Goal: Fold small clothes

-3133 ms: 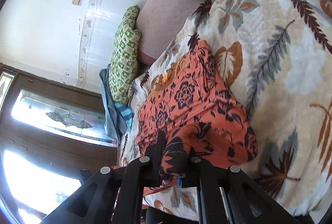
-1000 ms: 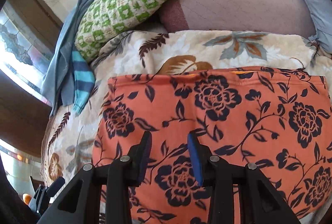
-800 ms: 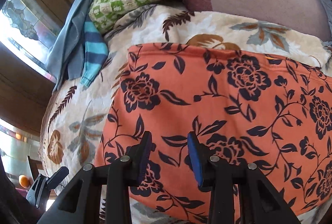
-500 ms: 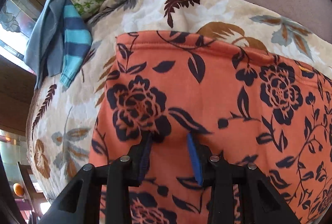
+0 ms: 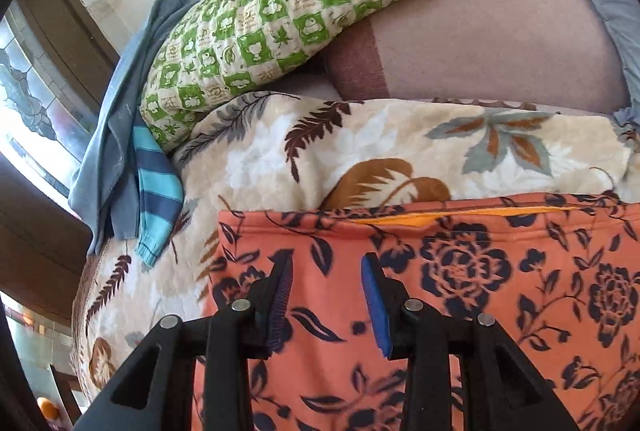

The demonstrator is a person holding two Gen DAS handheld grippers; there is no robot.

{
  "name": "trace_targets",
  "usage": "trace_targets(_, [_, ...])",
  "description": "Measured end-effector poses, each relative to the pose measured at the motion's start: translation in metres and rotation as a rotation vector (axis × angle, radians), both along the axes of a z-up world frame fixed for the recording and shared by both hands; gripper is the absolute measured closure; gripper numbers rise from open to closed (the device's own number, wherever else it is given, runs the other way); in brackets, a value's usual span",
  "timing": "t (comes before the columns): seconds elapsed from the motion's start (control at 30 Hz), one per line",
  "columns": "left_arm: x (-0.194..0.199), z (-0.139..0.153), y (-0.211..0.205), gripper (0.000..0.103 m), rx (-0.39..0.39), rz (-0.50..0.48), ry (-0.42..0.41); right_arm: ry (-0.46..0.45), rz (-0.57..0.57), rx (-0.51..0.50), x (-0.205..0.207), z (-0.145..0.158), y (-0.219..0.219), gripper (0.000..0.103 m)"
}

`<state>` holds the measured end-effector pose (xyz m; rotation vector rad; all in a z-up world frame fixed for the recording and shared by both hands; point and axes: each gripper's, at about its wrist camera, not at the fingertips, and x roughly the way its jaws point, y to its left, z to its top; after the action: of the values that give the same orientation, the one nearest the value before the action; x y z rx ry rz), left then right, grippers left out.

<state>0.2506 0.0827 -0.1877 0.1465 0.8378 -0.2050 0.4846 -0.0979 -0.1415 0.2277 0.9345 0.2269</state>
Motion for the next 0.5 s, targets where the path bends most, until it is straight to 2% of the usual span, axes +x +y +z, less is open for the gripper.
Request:
trace_targets(0.2, [-0.037, 0.020, -0.019, 0.031, 0.075, -0.032, -0.027, -0.038, -0.025, -0.115, -0.071, 0.011, -0.075, 0.065])
trace_targets(0.33, [-0.061, 0.038, -0.030, 0.030, 0.108, -0.038, -0.061, -0.037, -0.076, -0.042, -0.120, 0.011, -0.116, 0.065])
trace_targets(0.5, [-0.089, 0.053, -0.042, 0.026, 0.078, -0.083, -0.091, -0.004, -0.112, -0.033, -0.166, -0.005, -0.143, 0.065])
